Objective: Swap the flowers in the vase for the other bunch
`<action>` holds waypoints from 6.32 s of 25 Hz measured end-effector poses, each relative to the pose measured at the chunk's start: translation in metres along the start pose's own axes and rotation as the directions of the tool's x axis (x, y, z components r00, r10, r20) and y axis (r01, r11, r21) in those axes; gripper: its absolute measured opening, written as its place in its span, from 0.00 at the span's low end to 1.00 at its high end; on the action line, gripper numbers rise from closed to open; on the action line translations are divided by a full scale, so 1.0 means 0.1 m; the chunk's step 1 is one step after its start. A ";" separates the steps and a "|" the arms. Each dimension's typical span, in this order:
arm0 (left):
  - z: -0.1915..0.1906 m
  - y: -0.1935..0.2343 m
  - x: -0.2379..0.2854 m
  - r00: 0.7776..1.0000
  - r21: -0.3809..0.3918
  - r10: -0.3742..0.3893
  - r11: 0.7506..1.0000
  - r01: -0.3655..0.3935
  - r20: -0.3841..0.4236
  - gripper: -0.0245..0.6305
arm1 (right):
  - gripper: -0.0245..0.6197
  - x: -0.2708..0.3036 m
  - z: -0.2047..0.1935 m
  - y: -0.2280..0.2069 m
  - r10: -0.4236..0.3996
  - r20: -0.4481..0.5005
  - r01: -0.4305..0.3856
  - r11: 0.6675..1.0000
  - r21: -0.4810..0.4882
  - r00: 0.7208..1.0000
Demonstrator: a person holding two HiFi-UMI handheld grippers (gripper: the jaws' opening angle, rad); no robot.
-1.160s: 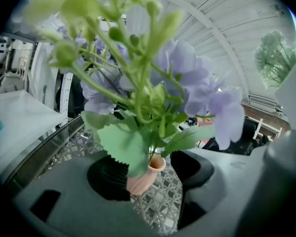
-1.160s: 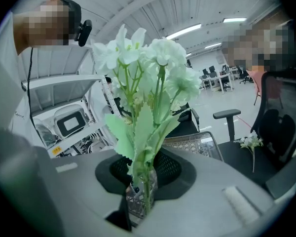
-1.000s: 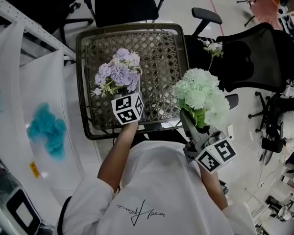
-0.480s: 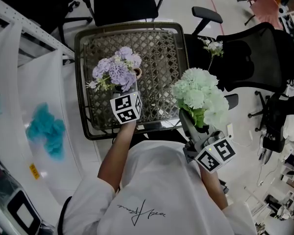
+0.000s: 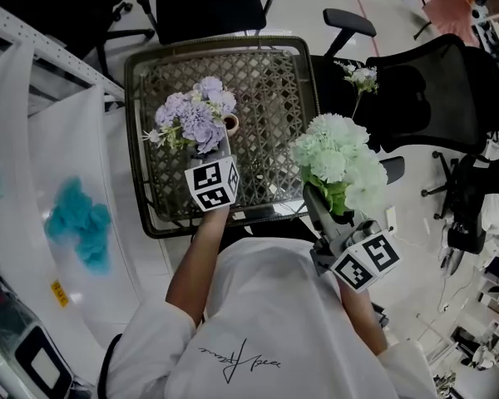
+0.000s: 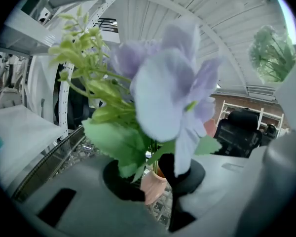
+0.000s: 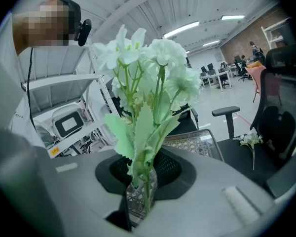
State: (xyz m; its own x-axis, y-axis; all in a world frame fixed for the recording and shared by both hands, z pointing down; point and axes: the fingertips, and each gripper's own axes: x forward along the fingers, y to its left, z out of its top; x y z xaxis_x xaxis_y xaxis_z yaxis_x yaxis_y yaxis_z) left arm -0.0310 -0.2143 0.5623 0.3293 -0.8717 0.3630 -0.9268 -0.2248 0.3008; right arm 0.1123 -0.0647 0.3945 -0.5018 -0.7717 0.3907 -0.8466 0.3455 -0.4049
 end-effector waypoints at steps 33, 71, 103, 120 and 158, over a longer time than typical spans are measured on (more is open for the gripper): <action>0.47 -0.14 -0.25 0.999 0.012 -0.031 0.999 0.030 0.043 0.11 | 0.16 0.02 0.05 0.11 0.062 0.039 -0.064 0.997 0.049 0.997; 0.77 -0.32 -0.68 0.994 0.118 -0.068 0.991 0.058 0.084 0.11 | 0.16 -0.12 0.12 0.26 0.126 0.162 -0.143 0.985 0.095 0.979; 1.10 -0.33 -1.31 0.979 0.092 -0.071 0.994 0.054 0.192 0.11 | 0.16 -0.30 0.04 0.68 0.191 0.202 -0.205 0.977 0.050 0.961; 1.14 -0.29 -1.73 0.973 0.055 -0.095 0.995 0.085 0.209 0.11 | 0.16 -0.33 -0.11 0.92 0.204 0.201 -0.216 0.976 0.039 0.958; 0.98 -0.32 -2.48 0.978 0.076 -0.142 0.988 0.131 0.154 0.11 | 0.16 -0.18 -0.32 1.16 0.237 0.142 -0.244 0.969 0.030 0.961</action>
State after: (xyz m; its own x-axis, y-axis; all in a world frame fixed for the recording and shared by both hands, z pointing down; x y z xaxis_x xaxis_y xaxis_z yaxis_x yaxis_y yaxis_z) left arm -0.1009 -0.0336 0.3768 0.4252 -0.8878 0.1762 -0.8866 -0.3694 0.2784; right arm 0.0178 0.0065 0.3664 -0.6579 -0.7354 0.1623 -0.6932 0.5070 -0.5122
